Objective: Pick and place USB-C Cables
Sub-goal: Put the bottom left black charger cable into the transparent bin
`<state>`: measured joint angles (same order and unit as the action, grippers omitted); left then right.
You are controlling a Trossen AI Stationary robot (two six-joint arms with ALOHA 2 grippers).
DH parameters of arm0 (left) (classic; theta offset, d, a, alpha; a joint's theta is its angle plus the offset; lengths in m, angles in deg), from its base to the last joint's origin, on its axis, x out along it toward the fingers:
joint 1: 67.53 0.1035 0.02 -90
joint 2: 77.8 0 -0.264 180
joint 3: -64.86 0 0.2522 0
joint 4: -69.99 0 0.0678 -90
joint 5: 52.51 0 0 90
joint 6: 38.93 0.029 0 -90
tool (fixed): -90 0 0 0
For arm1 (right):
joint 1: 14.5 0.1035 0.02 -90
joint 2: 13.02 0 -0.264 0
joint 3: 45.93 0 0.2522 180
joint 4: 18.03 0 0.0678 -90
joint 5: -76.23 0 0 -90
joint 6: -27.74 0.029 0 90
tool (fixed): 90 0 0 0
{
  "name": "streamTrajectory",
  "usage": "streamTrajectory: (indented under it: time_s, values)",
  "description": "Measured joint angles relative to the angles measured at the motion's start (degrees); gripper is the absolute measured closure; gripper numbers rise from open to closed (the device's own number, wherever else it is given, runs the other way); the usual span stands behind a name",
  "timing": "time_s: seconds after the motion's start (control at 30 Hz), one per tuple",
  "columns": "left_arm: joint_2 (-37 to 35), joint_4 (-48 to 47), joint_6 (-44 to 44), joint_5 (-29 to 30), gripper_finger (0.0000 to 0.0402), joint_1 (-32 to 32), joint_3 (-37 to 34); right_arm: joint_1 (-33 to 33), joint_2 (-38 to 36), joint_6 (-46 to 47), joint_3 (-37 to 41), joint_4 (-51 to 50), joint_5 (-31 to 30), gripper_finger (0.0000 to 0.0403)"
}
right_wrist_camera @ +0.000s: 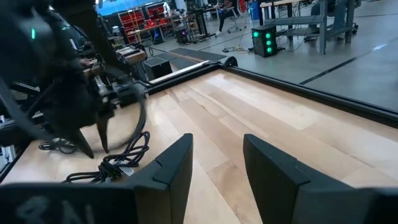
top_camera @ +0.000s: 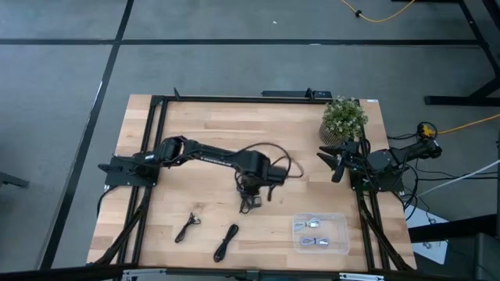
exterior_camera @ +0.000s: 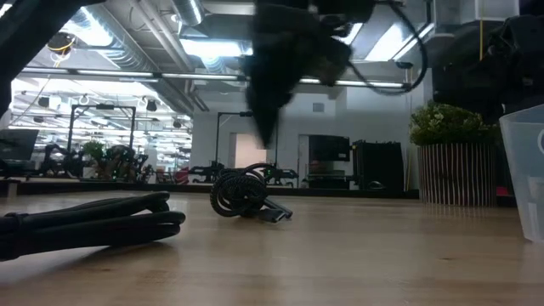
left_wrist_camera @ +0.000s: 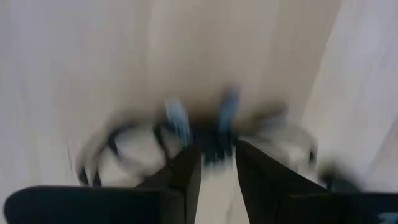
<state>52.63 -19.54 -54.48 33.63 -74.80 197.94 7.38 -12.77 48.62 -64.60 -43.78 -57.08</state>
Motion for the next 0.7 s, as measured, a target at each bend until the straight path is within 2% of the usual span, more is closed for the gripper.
streamTrajectory:
  time_s: [0.17, 0.43, 0.6, 0.7]
  values:
    - [0.02, -9.29, -1.21, 4.79, 0.0309, -3.91, -0.02, -0.01, 0.00, -0.17, 0.00, -0.02, -0.06, 0.0256]
    - [0.02, -9.38, -3.76, 10.63, 0.0309, -7.67, -0.02, 0.01, 0.00, -0.26, 0.00, -0.04, 3.08, 0.0256]
    - [0.02, -12.14, -12.30, 14.65, 0.0309, -9.79, -0.02, -0.02, -0.02, -1.93, 0.01, 0.01, 7.42, 0.0256]
    - [0.02, -12.21, -13.25, 16.74, 0.0309, -10.77, -0.02, 0.01, -0.02, -3.13, 0.00, 0.04, 7.55, 0.0256]
